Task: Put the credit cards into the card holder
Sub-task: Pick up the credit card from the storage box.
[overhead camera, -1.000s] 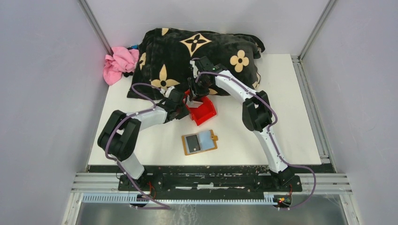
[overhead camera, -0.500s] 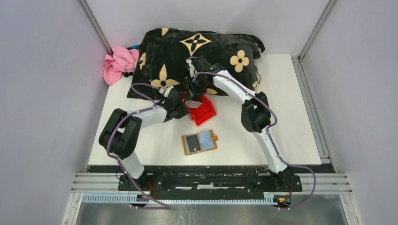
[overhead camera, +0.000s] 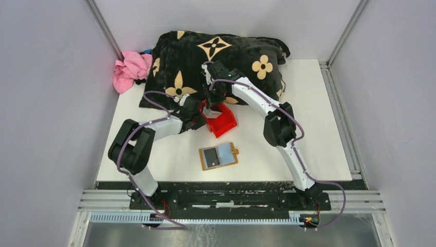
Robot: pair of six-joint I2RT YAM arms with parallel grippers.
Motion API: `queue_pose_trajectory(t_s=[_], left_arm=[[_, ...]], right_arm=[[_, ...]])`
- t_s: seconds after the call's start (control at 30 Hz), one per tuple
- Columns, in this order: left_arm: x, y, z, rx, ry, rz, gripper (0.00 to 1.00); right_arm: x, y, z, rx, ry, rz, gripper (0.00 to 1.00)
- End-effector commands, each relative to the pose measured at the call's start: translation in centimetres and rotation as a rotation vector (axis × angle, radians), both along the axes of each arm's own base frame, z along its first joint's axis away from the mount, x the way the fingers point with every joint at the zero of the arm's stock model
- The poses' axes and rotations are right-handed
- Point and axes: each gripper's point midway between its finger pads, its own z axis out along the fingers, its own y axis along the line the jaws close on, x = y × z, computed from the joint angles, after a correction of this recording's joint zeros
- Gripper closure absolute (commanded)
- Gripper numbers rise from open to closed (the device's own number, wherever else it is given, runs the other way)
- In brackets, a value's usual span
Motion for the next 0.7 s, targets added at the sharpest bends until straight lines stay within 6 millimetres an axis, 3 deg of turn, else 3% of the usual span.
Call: queue_pose_trajectory(t_s=[0.0, 0.43, 0.67], left_arm=[[2.3, -1.3, 3.4, -0.045, -0.124, -0.038, 0.77], [2.3, -0.7, 4.8, -0.034, -0.150, -0.031, 0.76], [2.3, -0.5, 7.4, -0.024, -0.200, -0.060, 0.72]], right_arm=[[0.0, -0.9, 5.3, -0.045, -0.160, -0.004, 0.77], [1.3, -4.6, 6.8, -0.204, -0.298, -0.081, 0.99], [1.2, -7.0, 9.7, -0.236, -0.378, -0.123, 0.99]])
